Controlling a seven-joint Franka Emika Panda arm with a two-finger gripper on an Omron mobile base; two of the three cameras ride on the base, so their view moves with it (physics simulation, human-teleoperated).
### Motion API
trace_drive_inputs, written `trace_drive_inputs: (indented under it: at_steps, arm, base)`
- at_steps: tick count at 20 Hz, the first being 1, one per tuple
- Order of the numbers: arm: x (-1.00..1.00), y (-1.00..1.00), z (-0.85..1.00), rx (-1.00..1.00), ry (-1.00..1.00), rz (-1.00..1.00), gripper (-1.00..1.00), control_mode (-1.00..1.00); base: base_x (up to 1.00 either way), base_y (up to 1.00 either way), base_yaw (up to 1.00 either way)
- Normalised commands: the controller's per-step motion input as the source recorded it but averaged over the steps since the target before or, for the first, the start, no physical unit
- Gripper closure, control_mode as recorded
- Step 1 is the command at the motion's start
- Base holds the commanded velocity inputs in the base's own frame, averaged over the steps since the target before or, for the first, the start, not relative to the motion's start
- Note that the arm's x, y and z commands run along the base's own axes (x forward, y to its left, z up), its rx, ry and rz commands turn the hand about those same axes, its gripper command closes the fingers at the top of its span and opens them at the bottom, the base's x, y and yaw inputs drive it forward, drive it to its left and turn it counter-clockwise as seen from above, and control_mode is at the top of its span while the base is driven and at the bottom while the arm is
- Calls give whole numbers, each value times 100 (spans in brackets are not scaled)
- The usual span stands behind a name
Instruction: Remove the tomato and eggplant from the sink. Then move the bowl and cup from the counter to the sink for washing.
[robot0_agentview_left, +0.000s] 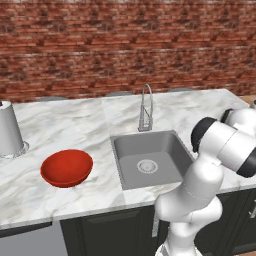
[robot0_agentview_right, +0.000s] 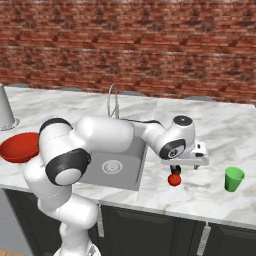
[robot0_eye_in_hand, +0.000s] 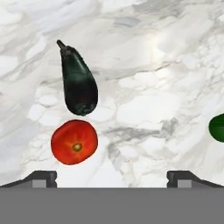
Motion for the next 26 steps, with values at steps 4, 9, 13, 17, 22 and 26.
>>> trace_drive_inputs:
  at_steps: [4,9,13,17,22,26]
  arm:
    - [-8,-13,11,-5,0,-8,-100,-100]
    - [0,-18,16,-5,0,-7,-100,-100]
    - [0,-15,21,-4,0,-5,-100,-100]
    - [0,-18,12,-4,0,-5,-100,-100]
    - [0,-21,7,-1,0,-2,-100,-100]
    - [0,-22,6,0,0,0,-100,-100]
  base:
    - [0,0,0]
    - [0,0,0]
    - [0,0,0]
    - [0,0,0]
    - [0,0,0]
    - [0,0,0]
